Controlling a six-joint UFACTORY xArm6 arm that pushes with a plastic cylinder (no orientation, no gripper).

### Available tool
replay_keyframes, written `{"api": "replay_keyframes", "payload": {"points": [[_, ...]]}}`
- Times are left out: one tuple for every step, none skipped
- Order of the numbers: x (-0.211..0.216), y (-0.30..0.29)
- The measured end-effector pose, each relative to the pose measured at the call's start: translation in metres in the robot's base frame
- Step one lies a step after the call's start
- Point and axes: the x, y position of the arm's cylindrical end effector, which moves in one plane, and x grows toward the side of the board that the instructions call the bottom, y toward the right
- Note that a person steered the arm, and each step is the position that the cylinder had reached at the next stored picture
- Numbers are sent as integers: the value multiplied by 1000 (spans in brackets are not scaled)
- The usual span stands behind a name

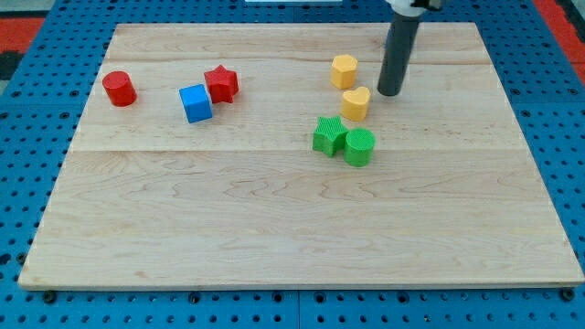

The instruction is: Push yellow hexagon above the green star

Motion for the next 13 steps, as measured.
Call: {"api": "replay_keyframes", "payload": {"points": [[13, -21], [54, -30], [56, -31], [56, -29], [56, -29], [40, 0], [-10, -21], [-37, -16], [-52, -2], [-62, -50], [-22, -61], [-18, -87], [-40, -89]]}}
